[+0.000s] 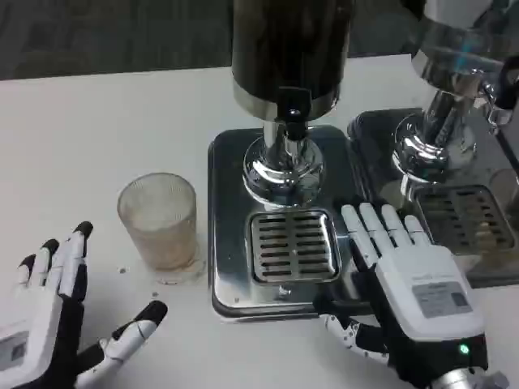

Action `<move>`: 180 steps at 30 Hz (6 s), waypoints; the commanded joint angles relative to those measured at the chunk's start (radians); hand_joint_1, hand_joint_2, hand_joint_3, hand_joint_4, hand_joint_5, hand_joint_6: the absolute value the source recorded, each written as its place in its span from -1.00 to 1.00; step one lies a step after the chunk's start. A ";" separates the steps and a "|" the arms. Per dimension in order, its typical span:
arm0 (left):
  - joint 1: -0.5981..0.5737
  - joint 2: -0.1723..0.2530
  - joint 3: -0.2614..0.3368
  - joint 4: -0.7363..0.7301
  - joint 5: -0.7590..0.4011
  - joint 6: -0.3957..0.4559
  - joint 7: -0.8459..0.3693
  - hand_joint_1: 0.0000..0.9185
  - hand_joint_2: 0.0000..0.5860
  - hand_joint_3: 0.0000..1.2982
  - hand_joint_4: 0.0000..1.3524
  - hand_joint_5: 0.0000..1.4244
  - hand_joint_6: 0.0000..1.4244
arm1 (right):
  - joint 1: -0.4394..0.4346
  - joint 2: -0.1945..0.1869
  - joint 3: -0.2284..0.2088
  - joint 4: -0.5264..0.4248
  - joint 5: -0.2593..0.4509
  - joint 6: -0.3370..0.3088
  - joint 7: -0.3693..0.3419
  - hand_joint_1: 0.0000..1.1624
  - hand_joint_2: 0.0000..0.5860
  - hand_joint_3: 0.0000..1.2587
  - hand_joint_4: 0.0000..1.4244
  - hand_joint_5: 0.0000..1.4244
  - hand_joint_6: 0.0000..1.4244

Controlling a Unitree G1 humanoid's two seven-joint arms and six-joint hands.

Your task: Grasp the cup under the faucet to collect the drink, then remove the cup.

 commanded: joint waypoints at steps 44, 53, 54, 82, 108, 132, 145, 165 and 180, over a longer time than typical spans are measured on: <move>-0.395 0.058 0.064 0.691 -0.278 -0.455 -0.001 -1.00 -1.00 -1.00 -1.00 -1.00 -1.00 | -0.008 0.074 0.054 0.027 -0.028 0.106 -0.023 -0.15 0.16 -1.00 -1.00 -1.00 -0.96; -0.543 0.071 -0.021 0.849 -0.229 -0.476 0.006 -1.00 -1.00 -1.00 -1.00 -1.00 -1.00 | -0.008 0.088 0.067 0.029 -0.040 0.126 -0.032 -0.15 0.17 -1.00 -1.00 -1.00 -0.94; -0.557 0.067 -0.029 0.867 -0.231 -0.477 0.005 -1.00 -1.00 -1.00 -1.00 -1.00 -1.00 | -0.008 0.088 0.068 0.028 -0.041 0.128 -0.033 -0.13 0.16 -1.00 -1.00 -1.00 -0.92; -0.795 -0.008 -0.188 1.145 -0.226 -0.499 0.040 -0.45 -0.92 -1.00 -1.00 -0.81 -0.78 | 0.035 0.112 0.071 0.002 -0.051 0.174 -0.057 -0.12 0.13 -1.00 -1.00 -1.00 -0.87; -0.776 -0.024 -0.247 1.156 -0.166 -0.520 0.355 0.00 -0.74 -0.09 0.14 0.34 0.61 | 0.034 0.108 0.061 0.003 -0.038 0.173 -0.052 -0.11 0.08 -1.00 -1.00 -1.00 -0.84; -0.767 -0.018 -0.234 1.016 -0.133 -0.570 0.471 -0.11 -0.71 -0.13 0.06 0.27 0.57 | 0.034 0.105 0.053 -0.001 -0.041 0.174 -0.073 -0.07 0.07 -1.00 -1.00 -1.00 -0.86; -0.786 -0.049 -0.281 1.005 -0.083 -0.576 0.440 -0.11 -0.71 -0.13 0.06 0.27 0.57 | 0.040 0.115 0.047 -0.001 -0.042 0.179 -0.093 -0.09 0.08 -1.00 -1.00 -1.00 -0.86; -0.989 -0.185 -0.404 1.205 -0.037 -0.494 0.347 -0.01 -0.70 -0.10 0.11 0.34 0.62 | 0.055 0.137 0.040 -0.004 -0.049 0.202 -0.145 -0.09 0.10 -1.00 -1.00 -1.00 -0.86; -1.020 -0.246 -0.454 1.238 -0.027 -0.437 0.306 0.04 -0.71 -0.11 0.09 0.32 0.58 | 0.078 0.138 0.033 -0.026 -0.044 0.215 -0.130 -0.09 0.10 -1.00 -1.00 -1.00 -0.86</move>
